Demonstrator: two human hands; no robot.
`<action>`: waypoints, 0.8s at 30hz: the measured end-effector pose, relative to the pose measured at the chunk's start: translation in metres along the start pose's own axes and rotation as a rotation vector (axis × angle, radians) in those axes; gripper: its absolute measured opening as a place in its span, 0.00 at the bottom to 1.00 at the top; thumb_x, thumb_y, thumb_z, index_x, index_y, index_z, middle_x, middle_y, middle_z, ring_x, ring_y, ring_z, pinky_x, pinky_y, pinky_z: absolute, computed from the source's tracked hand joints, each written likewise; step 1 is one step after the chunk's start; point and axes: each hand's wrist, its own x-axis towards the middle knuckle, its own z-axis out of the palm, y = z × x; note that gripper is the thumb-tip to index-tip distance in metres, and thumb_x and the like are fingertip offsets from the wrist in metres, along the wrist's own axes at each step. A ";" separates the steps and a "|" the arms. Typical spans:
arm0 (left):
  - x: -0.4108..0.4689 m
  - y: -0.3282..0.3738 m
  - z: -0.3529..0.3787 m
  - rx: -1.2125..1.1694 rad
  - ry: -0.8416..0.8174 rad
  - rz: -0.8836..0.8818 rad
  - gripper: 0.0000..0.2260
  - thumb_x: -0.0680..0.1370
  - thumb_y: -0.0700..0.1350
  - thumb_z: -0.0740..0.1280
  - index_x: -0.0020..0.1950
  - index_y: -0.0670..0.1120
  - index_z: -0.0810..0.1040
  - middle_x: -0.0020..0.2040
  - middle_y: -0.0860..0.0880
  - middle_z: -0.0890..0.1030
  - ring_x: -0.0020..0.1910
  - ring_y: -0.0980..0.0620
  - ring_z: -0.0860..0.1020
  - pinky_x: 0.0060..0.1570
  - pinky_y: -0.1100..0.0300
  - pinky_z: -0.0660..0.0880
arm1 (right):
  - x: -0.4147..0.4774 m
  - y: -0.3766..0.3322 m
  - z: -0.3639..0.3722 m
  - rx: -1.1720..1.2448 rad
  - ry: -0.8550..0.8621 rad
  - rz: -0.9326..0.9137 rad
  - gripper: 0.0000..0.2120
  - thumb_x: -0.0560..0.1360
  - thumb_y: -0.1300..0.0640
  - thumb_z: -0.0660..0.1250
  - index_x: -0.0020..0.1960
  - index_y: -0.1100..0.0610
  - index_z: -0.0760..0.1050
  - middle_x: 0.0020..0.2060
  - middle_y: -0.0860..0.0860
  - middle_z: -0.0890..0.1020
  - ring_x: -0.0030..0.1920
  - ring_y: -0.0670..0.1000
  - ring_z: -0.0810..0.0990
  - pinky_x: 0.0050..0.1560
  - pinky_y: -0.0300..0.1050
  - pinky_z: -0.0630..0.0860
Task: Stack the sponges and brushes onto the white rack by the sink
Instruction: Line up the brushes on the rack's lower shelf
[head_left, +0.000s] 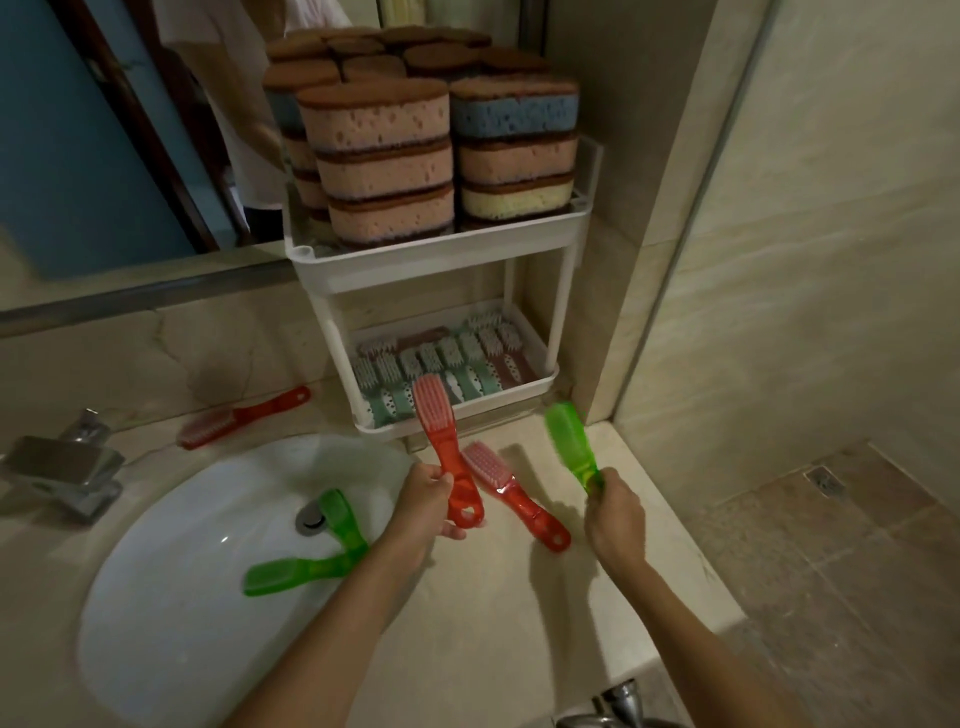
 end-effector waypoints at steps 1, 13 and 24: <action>0.002 0.005 -0.002 -0.005 0.004 0.013 0.05 0.83 0.41 0.53 0.52 0.42 0.67 0.43 0.41 0.81 0.30 0.50 0.81 0.19 0.65 0.70 | 0.005 -0.011 0.000 0.043 -0.031 -0.058 0.07 0.74 0.70 0.56 0.47 0.62 0.70 0.46 0.64 0.80 0.49 0.64 0.77 0.41 0.49 0.66; 0.048 0.054 -0.018 -0.049 0.224 0.081 0.06 0.83 0.42 0.51 0.51 0.42 0.66 0.41 0.43 0.77 0.22 0.53 0.78 0.15 0.67 0.67 | 0.126 -0.142 0.022 -0.338 -0.266 -0.595 0.16 0.77 0.61 0.57 0.63 0.57 0.73 0.57 0.60 0.79 0.58 0.61 0.77 0.59 0.53 0.74; 0.067 0.053 -0.015 -0.079 0.205 0.026 0.05 0.83 0.42 0.50 0.53 0.43 0.63 0.41 0.44 0.76 0.16 0.58 0.75 0.15 0.68 0.66 | 0.153 -0.166 0.077 -0.457 -0.643 -0.890 0.14 0.79 0.58 0.59 0.62 0.52 0.77 0.60 0.54 0.80 0.60 0.57 0.77 0.62 0.48 0.71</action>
